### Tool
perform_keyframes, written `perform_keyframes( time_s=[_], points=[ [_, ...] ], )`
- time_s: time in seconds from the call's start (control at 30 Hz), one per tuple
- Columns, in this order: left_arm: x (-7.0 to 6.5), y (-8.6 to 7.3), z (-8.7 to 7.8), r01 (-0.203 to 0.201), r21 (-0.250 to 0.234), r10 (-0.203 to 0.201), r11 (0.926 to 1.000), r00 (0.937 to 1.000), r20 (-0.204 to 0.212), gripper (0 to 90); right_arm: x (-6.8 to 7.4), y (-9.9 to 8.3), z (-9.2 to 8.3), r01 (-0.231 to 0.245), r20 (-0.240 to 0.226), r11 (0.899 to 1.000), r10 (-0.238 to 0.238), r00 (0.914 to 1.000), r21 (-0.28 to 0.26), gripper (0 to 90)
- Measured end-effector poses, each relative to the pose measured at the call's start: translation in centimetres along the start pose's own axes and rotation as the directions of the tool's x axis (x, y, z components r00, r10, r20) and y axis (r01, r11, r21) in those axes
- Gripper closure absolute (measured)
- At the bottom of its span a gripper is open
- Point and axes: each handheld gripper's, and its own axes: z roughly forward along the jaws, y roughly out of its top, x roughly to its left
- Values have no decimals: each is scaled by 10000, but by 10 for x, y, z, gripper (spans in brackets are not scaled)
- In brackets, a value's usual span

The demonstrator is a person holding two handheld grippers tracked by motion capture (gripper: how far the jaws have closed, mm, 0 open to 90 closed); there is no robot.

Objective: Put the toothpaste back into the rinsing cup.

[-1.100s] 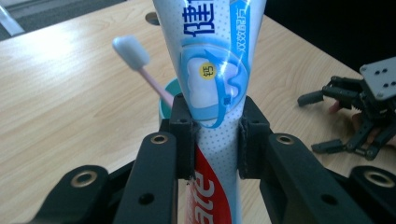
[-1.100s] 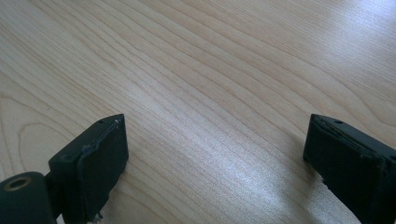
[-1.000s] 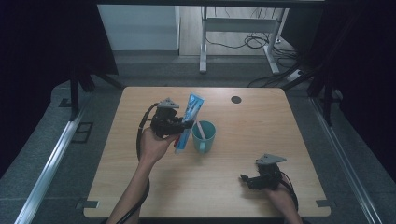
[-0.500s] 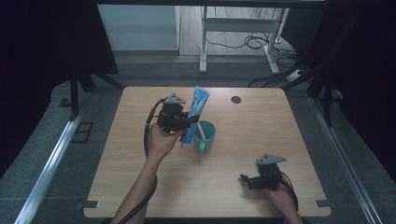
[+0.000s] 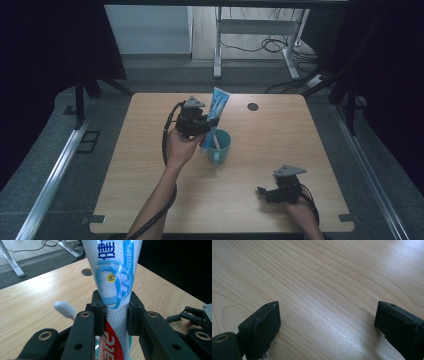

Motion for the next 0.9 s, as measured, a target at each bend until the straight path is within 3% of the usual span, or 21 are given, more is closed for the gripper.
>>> perform_keyframes(
  time_s=[0.5, 0.9],
  points=[
    [-7, 10, 23, -119, -139, 118, 9998, 9999, -75, 725, 0, 0, 0, 10, -8, 10000, -10, 10000, 0, 64],
    [-10, 18, 29, -187, -364, 183, 9992, 9998, -122, 725, 0, 0, 0, 21, -10, 10000, -21, 10000, -1, 64]
  ],
)
